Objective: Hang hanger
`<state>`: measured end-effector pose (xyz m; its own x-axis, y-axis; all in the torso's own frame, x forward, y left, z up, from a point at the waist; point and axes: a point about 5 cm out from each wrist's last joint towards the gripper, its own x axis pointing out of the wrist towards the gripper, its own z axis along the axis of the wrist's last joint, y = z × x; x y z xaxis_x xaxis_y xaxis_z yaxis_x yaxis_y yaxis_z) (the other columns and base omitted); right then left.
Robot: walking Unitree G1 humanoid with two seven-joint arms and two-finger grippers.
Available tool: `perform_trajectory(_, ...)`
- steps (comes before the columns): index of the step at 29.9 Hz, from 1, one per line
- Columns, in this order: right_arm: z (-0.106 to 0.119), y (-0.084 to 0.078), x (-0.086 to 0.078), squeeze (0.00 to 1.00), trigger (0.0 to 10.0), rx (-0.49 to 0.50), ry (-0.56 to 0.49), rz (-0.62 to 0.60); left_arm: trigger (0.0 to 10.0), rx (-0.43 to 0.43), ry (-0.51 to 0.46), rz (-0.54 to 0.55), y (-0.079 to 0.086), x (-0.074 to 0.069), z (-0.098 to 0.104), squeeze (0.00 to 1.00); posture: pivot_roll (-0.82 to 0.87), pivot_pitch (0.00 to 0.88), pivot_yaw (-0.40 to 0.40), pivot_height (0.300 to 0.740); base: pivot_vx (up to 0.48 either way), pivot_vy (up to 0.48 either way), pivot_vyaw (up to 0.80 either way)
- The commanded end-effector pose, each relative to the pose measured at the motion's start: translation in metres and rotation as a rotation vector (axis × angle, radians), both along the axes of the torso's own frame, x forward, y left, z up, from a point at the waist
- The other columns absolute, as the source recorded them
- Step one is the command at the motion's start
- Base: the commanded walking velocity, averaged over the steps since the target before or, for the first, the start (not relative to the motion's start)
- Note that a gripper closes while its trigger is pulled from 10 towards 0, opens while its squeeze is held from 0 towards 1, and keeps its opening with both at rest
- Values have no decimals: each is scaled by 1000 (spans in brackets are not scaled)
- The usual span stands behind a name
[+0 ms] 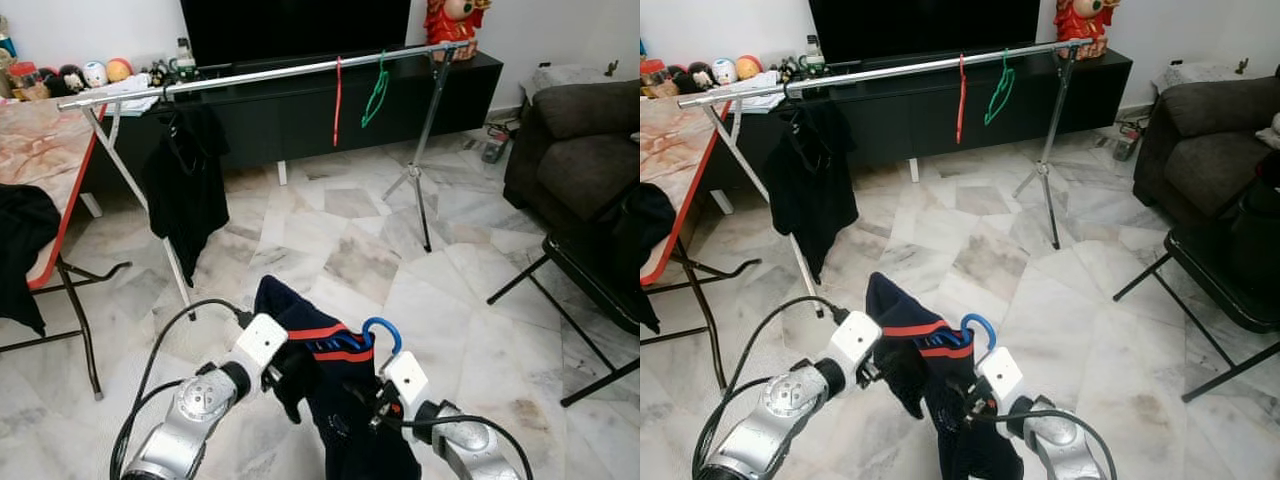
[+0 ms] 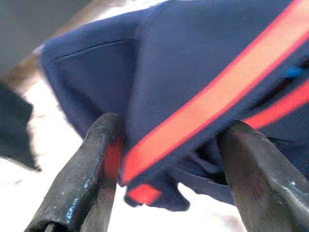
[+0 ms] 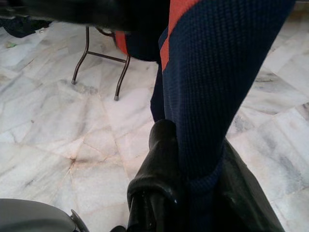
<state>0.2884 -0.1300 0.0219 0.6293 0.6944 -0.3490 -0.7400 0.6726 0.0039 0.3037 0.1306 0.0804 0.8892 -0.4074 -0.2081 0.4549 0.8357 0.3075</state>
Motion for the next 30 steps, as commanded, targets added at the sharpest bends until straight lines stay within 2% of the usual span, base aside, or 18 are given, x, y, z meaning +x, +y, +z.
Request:
perform_trajectory(1, 10, 6, 7, 0, 0, 19, -43, 11, 10000, -9, -44, 60, 4, 4, 3, 0, -30, 105, 37, 740, 0, 0, 0)
perform_trajectory(4, 10, 6, 7, 0, 0, 19, -41, 9, 10000, 7, -78, 84, 5, 6, 5, 0, -31, 107, 36, 740, 0, 0, 0)
perform_trajectory(15, 11, 5, 8, 0, 0, 23, -50, 8, 10000, 54, -21, 59, 0, 5, -12, 0, -39, 106, 39, 740, 0, 0, 0)
perform_trajectory(21, 13, 5, 9, 0, 0, 22, -56, 14, 10000, 80, -11, 119, 7, 10, -19, 0, -42, 103, 34, 740, 0, 0, 0)
perform_trajectory(27, 15, 9, 8, 0, 0, 37, -64, 35, 10000, 62, 11, 185, 10, 16, -23, 0, -43, 103, 34, 740, 0, 0, 0)
perform_trajectory(30, 15, 10, 7, 0, 0, 41, -64, 43, 10000, 25, -1, 215, 10, 18, -22, 0, -46, 104, 31, 740, 0, 0, 0)
